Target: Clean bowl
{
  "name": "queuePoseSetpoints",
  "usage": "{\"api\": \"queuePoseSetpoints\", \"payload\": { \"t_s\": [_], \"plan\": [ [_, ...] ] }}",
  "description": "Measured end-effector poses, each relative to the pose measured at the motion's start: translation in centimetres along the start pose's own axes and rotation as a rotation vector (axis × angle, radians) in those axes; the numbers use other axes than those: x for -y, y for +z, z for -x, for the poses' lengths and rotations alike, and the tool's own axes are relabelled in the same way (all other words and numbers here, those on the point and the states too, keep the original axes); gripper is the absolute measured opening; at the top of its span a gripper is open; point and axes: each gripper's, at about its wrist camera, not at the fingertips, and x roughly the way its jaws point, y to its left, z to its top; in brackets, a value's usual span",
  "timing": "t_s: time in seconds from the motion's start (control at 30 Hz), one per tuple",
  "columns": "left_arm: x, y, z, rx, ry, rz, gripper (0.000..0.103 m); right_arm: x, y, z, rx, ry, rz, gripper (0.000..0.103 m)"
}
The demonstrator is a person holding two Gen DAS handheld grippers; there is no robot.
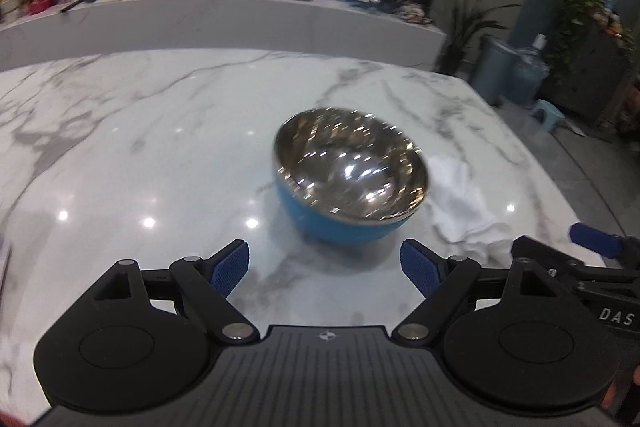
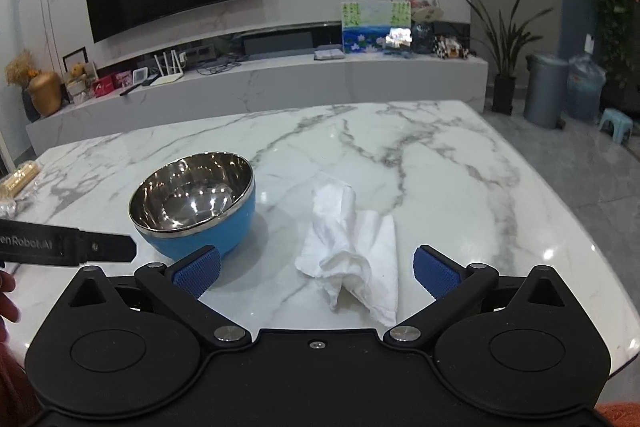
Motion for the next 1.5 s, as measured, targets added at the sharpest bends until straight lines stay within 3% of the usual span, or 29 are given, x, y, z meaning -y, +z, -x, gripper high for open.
{"api": "queuePoseSetpoints", "payload": {
  "t_s": [0.57,1.0,1.5],
  "plan": [
    [1.0,-0.6,-1.6,-0.051,0.206,-0.034,0.083,0.0,-0.4,-1.0,-0.011,0.029,-0.019,0.102],
    [2.4,-0.9,-2.0,-0.084,0.257,-0.107,0.083,-0.4,-0.6,-1.7,-0.038,0.035,-0.012,0.102],
    [2.6,-0.7,-1.7,-0.058,0.233,-0.1,0.083,-0.4,-0.8,-2.2,-0.069,0.05,-0.022,0.102]
  ]
}}
